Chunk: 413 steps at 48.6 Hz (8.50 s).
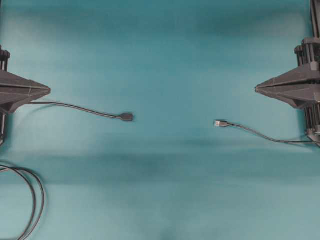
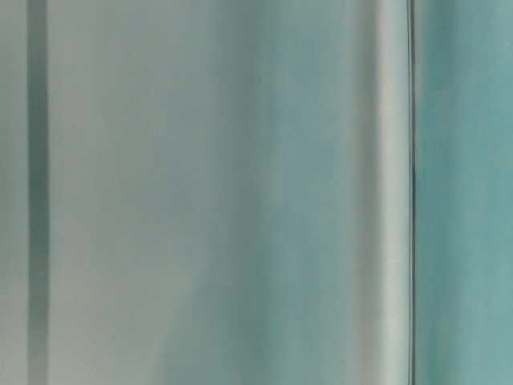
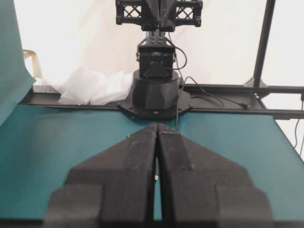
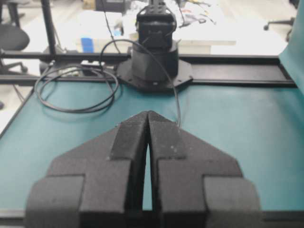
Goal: Insert the USB using both arms.
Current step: 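Move both grippers forward toward the cable ends on the table, then close the right gripper on the USB-A male plug's cable, then close the left gripper on the USB female socket's cable, then lift both connectors and rotate them to face each other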
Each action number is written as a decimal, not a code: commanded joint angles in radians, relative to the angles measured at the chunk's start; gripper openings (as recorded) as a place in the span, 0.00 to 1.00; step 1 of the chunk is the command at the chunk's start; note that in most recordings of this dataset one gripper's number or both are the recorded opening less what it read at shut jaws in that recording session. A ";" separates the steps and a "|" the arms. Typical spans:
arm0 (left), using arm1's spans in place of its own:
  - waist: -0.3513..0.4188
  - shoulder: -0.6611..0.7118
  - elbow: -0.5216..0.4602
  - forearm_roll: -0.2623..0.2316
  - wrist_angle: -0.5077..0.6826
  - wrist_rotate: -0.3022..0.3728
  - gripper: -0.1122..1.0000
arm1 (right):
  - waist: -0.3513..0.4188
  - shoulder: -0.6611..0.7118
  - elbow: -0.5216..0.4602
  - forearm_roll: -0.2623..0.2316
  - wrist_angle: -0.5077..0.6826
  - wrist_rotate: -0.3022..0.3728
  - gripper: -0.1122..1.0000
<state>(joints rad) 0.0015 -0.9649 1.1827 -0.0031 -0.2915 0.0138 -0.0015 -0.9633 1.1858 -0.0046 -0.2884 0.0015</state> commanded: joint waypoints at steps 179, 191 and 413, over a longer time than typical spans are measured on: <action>0.051 0.675 -0.232 -0.006 0.436 0.132 0.83 | 0.018 0.908 -0.218 -0.020 0.537 0.249 0.60; 0.051 0.732 -0.256 -0.006 0.431 0.158 0.83 | 0.023 0.910 -0.206 -0.020 0.571 0.247 0.57; 0.535 1.083 -0.732 -1.189 1.574 0.792 0.31 | 0.126 0.558 -0.354 -0.953 1.002 0.334 0.28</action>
<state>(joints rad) 0.5185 0.1135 0.4909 -1.1674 1.2364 0.7823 0.0859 -0.3942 0.8560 -0.8713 0.6826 0.3191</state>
